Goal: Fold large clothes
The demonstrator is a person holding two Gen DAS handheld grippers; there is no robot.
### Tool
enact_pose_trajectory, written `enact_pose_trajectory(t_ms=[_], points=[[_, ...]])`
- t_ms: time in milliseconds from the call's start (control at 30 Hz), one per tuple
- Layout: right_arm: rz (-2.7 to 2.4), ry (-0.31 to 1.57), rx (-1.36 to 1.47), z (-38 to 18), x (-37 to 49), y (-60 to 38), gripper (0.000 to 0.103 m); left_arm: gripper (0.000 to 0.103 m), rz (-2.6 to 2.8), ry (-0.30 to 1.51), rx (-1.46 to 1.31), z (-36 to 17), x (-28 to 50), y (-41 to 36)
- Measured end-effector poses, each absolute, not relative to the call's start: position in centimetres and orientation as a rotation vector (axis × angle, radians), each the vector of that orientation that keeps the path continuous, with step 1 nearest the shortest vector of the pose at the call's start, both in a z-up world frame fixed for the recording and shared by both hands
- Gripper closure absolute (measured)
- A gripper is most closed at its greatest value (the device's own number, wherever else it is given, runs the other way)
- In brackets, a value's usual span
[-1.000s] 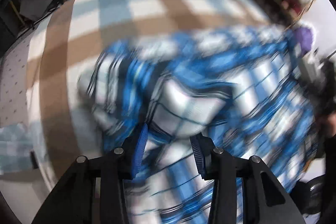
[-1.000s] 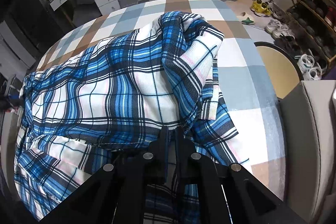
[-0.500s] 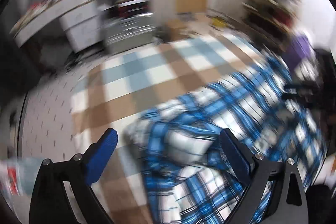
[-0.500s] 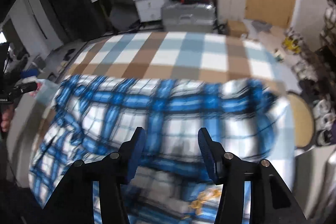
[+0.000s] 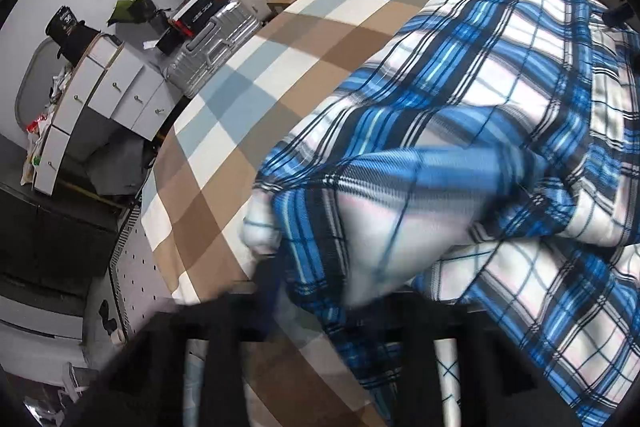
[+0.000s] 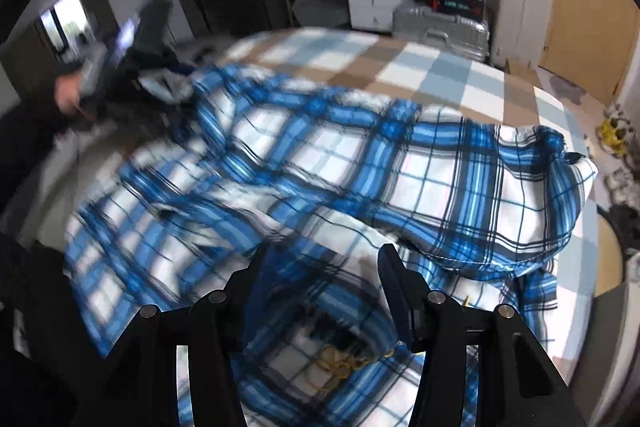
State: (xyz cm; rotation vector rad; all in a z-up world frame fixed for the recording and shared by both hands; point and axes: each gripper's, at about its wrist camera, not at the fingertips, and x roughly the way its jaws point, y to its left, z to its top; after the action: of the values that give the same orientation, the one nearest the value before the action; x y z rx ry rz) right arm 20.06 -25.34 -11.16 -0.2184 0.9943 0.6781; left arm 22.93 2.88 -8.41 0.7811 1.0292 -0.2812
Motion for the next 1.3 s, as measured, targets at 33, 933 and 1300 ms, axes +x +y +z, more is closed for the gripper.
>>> enact_pose_trajectory(t_ms=[33,933,1300], points=[[0.661,1.009,-0.256,-11.6,20.2,-24.9,0.055,0.095,-0.273,1.03,0.77,-8.4,23.1,2.9],[0.525,1.006,-0.069,-7.6,25.0,-25.1,0.069,0.025,-0.723,0.964,0.295,3.5,19.0,1.8],[0.201,1.21,-0.147,-15.8,31.3,-26.9,0.065,0.025,-0.553,1.257,-0.09,-11.1,23.4,1.8]])
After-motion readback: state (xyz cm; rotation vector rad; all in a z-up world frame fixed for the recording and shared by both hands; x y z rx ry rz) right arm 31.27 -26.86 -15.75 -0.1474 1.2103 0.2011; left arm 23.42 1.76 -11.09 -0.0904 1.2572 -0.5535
